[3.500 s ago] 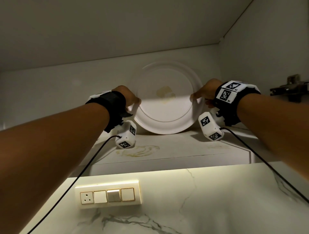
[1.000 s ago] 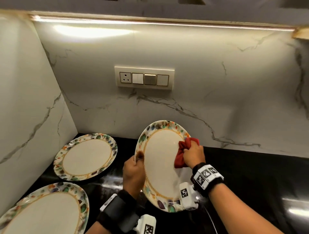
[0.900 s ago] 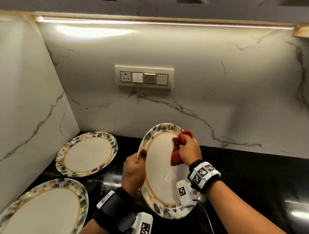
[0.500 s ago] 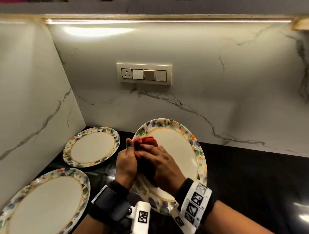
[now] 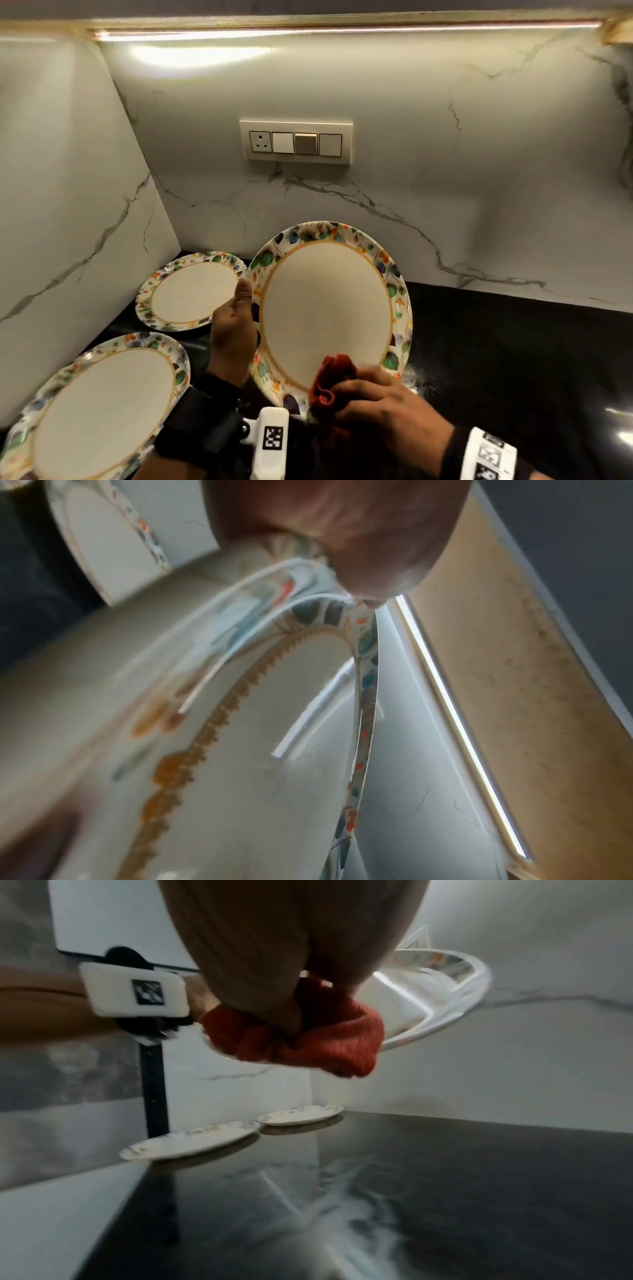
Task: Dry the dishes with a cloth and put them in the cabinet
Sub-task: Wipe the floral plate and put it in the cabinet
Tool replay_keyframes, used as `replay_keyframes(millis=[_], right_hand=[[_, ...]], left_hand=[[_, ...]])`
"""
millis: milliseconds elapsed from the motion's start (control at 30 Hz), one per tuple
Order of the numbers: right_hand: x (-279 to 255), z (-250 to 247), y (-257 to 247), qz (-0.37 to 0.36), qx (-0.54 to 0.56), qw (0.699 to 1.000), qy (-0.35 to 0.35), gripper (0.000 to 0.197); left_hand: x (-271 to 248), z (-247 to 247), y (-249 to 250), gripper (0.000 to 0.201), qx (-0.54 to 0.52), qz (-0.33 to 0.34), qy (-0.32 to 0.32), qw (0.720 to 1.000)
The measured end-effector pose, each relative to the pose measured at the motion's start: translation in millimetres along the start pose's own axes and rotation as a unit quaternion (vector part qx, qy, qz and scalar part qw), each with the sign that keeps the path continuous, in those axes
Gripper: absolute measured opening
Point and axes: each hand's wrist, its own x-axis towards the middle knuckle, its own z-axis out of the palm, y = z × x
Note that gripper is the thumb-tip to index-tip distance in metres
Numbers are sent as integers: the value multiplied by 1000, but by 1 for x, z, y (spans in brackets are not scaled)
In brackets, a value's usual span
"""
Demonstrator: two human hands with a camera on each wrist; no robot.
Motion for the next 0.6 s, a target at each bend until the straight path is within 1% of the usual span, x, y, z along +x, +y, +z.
replay_keyframes(millis=[33,67,100,133,200,233,300,333,400,433,500,567,600], right_hand=[[-6,-5,12,3,-16,1000,-14,22],[-10,-12,26,13,-32,999,-10,21],[-14,-21,41,35,-47,998,16,20],[-15,-32,55,66,-61,994,55,21],[-5,-59,80,126,-71,977,154,38],[5,-74,88,142,-71,967,198,43],[38,-103,98,139,-76,952,262,41],[55,-115,101,131,-73,950,275,40],[88,-125,101,120,-42,955,267,43],[101,-123,98,127,-15,958,256,47],[120,-113,94,173,38,957,232,59],[129,-97,90,234,82,946,208,76],[131,-89,86,256,104,939,205,79]], left_hand=[[1,-3,1,42,14,14,2,1000],[2,-7,4,42,28,27,3,999],[4,-10,6,43,42,39,10,998],[4,-13,8,43,58,51,14,997],[5,-14,15,43,85,76,8,993],[5,-11,19,44,100,91,-1,991],[4,-4,25,47,139,128,-9,982],[3,0,27,51,156,145,-13,977],[3,8,28,61,180,178,-20,967],[3,12,29,63,190,195,-17,962],[2,17,32,59,199,223,-12,954],[2,21,34,54,214,250,-8,944],[0,23,34,52,222,257,-6,940]])
